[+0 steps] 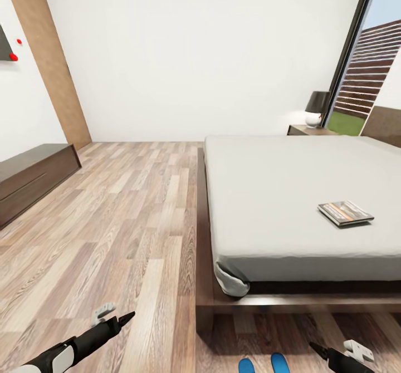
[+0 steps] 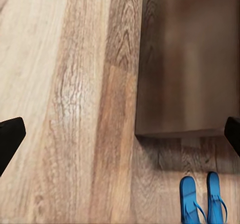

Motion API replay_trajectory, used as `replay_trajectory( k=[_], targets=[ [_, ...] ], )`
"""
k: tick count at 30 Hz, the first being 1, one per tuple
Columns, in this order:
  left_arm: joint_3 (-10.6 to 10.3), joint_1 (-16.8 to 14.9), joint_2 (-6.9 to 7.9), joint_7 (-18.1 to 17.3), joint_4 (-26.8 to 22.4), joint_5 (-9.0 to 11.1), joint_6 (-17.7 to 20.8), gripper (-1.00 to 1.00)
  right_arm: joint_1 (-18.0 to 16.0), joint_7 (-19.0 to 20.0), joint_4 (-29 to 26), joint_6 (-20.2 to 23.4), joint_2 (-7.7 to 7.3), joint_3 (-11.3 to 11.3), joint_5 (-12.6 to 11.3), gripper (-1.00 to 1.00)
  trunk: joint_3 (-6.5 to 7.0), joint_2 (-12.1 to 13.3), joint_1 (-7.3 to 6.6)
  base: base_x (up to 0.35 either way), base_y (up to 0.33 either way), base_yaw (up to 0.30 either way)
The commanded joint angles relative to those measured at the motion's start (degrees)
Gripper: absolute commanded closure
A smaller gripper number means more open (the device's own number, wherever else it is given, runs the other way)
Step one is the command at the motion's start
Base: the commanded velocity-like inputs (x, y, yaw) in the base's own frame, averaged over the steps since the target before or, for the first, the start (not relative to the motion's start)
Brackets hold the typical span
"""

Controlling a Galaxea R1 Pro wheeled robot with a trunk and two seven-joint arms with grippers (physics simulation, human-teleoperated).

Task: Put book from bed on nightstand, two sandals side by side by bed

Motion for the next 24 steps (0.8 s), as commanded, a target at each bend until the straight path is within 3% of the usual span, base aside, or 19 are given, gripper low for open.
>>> replay_trajectory(
  k=[1,16,24],
  targets=[
    [-0.51,-0.02,0.02,-0.17,0.01,0.55,0.10,-1.00,-0.02,0.26,-0.01,0.48,0.01,-0.31,-0.20,-1.00,0.13,0.40,-0.24,0.000,0.000,0.000],
    [-0.52,-0.02,-0.04,0.00,0.01,0.55,0.03,-1.00,-0.02,0.26,0.13,0.41,0.13,-0.31,-0.20,-1.00,2.83,6.41,-3.53,0.000,0.000,0.000],
    [-0.52,0.04,-1.86,2.34,0.67,0.42,-1.41,-1.00,-0.02,0.19,1.22,-1.90,0.16,-0.22,0.02,-1.00,4.26,9.62,-5.29,0.000,0.000,0.000]
  ],
)
